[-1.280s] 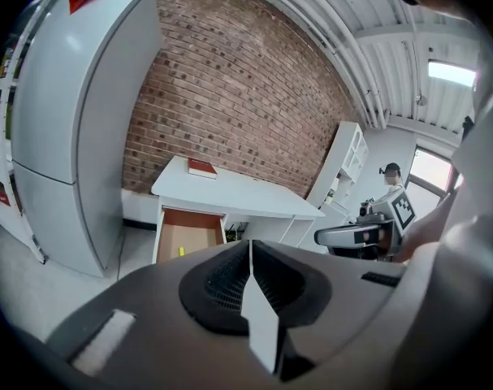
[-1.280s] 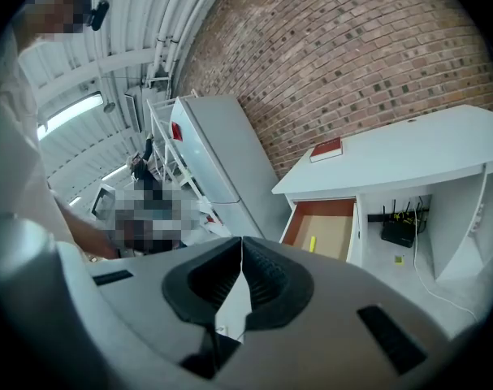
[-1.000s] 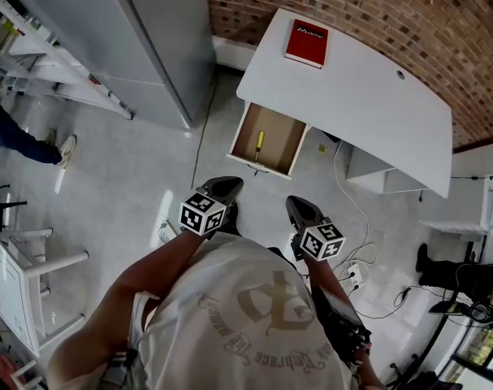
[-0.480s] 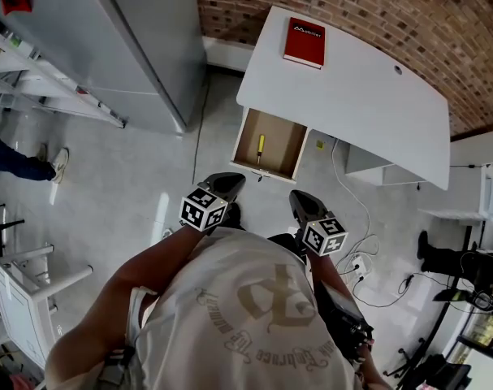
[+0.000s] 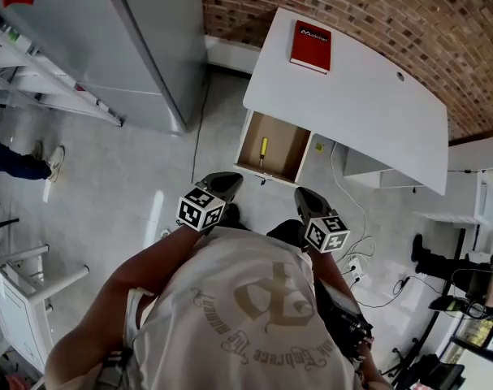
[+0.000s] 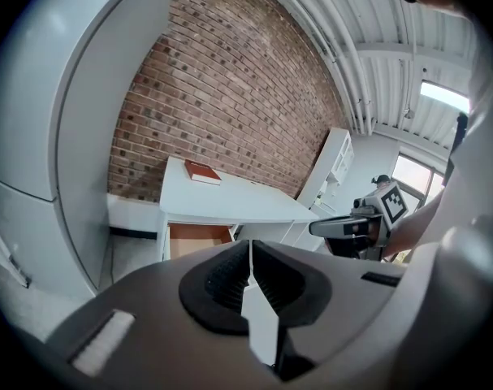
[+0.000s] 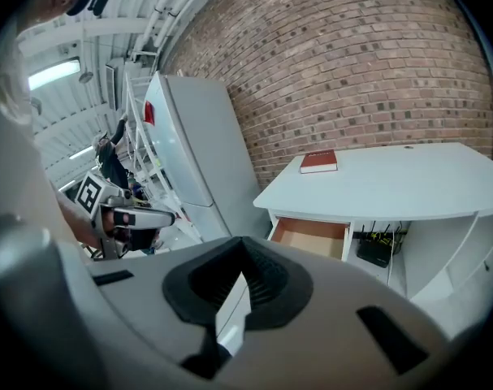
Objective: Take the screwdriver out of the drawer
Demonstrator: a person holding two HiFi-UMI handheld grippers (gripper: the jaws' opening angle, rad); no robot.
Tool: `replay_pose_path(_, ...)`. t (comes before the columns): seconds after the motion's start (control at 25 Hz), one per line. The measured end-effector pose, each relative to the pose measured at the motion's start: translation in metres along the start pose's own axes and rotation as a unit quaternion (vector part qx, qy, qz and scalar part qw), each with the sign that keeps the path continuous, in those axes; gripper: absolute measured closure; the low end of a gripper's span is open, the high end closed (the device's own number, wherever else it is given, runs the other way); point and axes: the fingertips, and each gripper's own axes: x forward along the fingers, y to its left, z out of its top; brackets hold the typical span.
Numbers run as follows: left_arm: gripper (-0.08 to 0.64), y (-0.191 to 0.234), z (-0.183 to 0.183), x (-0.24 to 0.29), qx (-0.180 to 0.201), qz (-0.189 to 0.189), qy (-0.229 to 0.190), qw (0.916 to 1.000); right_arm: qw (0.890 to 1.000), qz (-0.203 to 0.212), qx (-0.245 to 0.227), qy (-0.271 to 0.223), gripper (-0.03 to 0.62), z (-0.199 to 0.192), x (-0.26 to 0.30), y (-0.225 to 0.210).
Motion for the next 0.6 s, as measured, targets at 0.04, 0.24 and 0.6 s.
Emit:
replay_pose_path(0.04, 0.545, 0.003, 0.000, -0.001, -0.002, 0.002, -0.002, 1.0000, 1.000, -0.001, -0.003, 0.002, 0.586, 0.000, 0.003, 0.000)
replay_pose_path(0.24, 0.545, 0.012, 0.005, -0.005, -0.010, 0.014, -0.012, 0.9998, 1.000, -0.008, -0.004, 0.016, 0.586, 0.002, 0.013, -0.004)
replay_pose_path(0.6, 0.545, 0.022, 0.001, -0.008, -0.031, 0.043, -0.014, 0.9985, 0.999, -0.014, 0.008, 0.031, 0.586, 0.001, 0.037, -0.016)
